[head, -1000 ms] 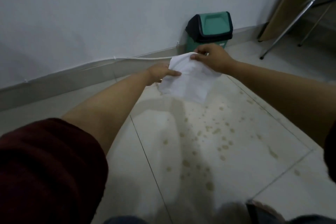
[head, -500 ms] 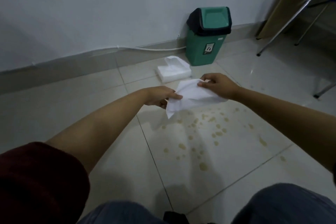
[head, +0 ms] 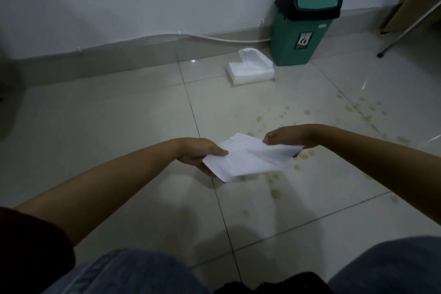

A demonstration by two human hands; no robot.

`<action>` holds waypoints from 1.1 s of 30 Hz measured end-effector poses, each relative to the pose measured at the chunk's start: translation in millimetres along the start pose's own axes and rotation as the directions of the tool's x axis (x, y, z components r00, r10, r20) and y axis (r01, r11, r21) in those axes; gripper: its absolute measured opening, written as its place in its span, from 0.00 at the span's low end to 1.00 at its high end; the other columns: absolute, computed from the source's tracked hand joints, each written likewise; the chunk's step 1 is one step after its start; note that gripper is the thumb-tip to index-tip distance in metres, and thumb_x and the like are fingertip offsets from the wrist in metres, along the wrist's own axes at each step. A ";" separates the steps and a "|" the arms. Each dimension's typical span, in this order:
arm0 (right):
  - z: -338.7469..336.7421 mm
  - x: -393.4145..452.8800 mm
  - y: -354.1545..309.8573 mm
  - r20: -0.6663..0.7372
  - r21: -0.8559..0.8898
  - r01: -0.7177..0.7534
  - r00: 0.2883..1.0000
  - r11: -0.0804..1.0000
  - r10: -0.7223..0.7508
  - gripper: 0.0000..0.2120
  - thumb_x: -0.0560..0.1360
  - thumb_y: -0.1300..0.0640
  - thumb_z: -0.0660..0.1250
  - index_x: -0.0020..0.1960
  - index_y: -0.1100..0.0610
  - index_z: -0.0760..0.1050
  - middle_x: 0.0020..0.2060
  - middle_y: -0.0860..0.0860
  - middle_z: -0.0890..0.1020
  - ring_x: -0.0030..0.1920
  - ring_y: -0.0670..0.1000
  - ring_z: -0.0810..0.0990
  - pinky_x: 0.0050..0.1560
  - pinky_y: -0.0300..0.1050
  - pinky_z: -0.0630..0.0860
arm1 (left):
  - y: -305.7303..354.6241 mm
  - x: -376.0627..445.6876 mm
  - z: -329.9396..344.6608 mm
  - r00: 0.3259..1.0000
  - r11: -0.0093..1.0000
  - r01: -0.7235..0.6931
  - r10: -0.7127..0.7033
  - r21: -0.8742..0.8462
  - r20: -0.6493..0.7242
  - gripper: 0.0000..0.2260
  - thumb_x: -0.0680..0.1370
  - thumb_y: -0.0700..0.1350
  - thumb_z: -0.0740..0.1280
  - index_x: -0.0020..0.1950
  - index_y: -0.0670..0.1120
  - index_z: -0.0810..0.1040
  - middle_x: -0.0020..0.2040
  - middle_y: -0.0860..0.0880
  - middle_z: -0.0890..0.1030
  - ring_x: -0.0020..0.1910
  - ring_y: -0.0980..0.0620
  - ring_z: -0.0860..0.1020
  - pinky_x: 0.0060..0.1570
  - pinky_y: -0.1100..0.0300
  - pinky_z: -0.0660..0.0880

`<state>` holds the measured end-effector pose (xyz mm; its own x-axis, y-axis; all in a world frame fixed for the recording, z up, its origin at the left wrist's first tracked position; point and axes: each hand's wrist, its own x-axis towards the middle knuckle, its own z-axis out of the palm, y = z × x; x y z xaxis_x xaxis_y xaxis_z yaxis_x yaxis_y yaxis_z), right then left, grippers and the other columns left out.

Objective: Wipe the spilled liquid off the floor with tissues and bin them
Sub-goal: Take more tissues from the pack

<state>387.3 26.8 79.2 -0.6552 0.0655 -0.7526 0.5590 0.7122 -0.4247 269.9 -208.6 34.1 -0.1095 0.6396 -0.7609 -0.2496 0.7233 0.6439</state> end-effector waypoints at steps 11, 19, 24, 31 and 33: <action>63.4 11.3 32.5 0.198 -0.014 -0.168 0.966 0.986 0.167 0.12 0.80 0.50 0.59 0.55 0.57 0.72 0.39 0.52 0.72 0.34 0.48 0.69 0.29 0.36 0.68 | -49.3 18.1 53.7 0.974 0.976 0.187 -0.199 0.110 0.111 0.22 0.81 0.50 0.60 0.70 0.38 0.68 0.60 0.40 0.78 0.55 0.42 0.77 0.55 0.50 0.76; 77.0 22.9 49.4 -0.116 -0.102 0.023 0.993 0.995 -0.035 0.10 0.74 0.59 0.69 0.55 0.59 0.78 0.50 0.53 0.80 0.49 0.50 0.76 0.43 0.38 0.70 | -63.7 42.1 56.4 0.959 0.672 -0.041 0.235 0.739 -0.160 0.14 0.78 0.51 0.65 0.52 0.40 0.77 0.49 0.42 0.75 0.49 0.45 0.74 0.46 0.58 0.66; 76.3 29.0 59.9 -0.305 -0.080 0.067 0.948 0.995 -0.088 0.11 0.71 0.58 0.74 0.52 0.59 0.79 0.49 0.52 0.82 0.48 0.49 0.77 0.48 0.39 0.71 | -68.1 51.5 57.8 0.901 0.615 -0.033 0.359 0.788 -0.242 0.14 0.74 0.51 0.68 0.54 0.43 0.76 0.54 0.44 0.79 0.52 0.45 0.76 0.46 0.59 0.68; 76.8 38.3 64.2 -0.383 -0.172 0.056 0.916 0.983 -0.120 0.12 0.71 0.56 0.72 0.53 0.55 0.76 0.52 0.52 0.81 0.48 0.50 0.78 0.48 0.45 0.76 | -70.0 58.3 68.3 0.805 0.552 -0.007 0.497 0.834 -0.322 0.19 0.71 0.48 0.69 0.57 0.43 0.68 0.55 0.44 0.73 0.52 0.48 0.70 0.45 0.59 0.67; 79.5 39.0 65.9 -0.435 -0.203 0.063 0.888 0.977 -0.148 0.15 0.71 0.56 0.72 0.56 0.54 0.74 0.53 0.50 0.80 0.48 0.50 0.77 0.46 0.45 0.76 | -71.6 59.6 73.7 0.720 0.444 -0.009 0.625 0.896 -0.303 0.24 0.69 0.48 0.69 0.62 0.45 0.66 0.59 0.46 0.69 0.57 0.47 0.66 0.55 0.58 0.67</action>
<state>439.0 20.8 -18.1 -0.8857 0.2571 -0.3865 0.4015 0.8422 -0.3599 352.2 -203.1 -51.4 -0.5258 0.8335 -0.1697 0.7520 0.5488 0.3651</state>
